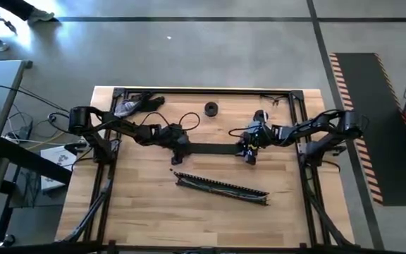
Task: Ziptie cables
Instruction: Close the black cable duct
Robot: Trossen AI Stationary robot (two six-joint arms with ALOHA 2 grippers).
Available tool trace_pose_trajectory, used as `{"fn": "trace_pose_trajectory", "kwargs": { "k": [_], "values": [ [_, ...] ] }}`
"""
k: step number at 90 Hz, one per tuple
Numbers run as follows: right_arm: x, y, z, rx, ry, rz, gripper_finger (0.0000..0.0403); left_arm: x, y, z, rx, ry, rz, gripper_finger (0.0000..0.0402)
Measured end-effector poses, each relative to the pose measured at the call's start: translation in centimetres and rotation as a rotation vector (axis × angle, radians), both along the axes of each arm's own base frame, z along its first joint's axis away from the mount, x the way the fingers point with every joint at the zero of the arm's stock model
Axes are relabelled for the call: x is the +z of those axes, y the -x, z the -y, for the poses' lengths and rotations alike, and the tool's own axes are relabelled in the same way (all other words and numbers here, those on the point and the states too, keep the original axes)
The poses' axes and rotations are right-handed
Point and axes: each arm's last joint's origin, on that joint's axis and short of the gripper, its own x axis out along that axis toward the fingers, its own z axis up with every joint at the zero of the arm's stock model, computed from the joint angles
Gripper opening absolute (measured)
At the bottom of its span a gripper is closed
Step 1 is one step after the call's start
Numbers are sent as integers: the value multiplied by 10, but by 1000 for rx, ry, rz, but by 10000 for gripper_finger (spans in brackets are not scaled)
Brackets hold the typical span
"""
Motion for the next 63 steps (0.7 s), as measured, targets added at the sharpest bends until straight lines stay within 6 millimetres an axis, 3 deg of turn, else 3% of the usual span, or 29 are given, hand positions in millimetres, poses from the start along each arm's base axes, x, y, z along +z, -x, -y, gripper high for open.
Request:
{"fn": "trace_pose_trajectory", "kwargs": {
  "k": [12, 28, 63],
  "values": [
    [0, 0, 0, 6, 6, -1, 236, -5, 7, 4, 28, 22, -5, 260],
    [0, 1, -1, 32, 32, -10, 236, -6, 7, 9, 17, 19, -2, 206],
    [0, 2, -1, 91, 96, -37, 236, -6, 7, 13, 25, 18, -2, 206]
  ]
}}
